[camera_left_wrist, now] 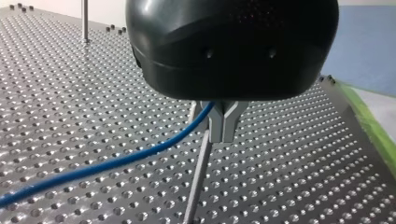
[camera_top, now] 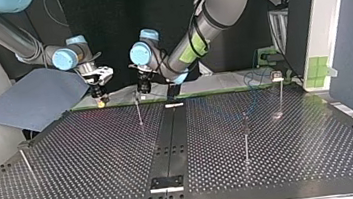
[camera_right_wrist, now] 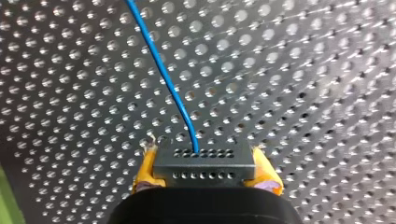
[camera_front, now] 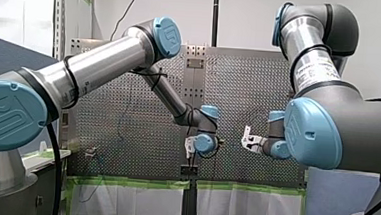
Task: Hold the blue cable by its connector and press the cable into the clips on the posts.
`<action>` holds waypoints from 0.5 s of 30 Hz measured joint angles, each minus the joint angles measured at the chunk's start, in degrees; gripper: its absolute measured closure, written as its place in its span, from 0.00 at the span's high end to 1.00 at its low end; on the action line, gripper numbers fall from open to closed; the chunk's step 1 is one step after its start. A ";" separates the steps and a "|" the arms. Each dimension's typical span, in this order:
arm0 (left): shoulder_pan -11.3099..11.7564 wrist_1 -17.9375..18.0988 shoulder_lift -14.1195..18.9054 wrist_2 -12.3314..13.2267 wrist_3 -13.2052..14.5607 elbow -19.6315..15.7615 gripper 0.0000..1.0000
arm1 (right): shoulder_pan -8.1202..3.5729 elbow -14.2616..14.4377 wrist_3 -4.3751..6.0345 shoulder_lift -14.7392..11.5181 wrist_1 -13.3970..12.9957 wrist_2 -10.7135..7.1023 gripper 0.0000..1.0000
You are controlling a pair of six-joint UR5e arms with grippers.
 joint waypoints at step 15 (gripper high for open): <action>1.80 0.25 -0.58 3.04 -0.57 1.48 0.00 | -0.02 -3.14 0.07 2.15 1.37 0.01 0.00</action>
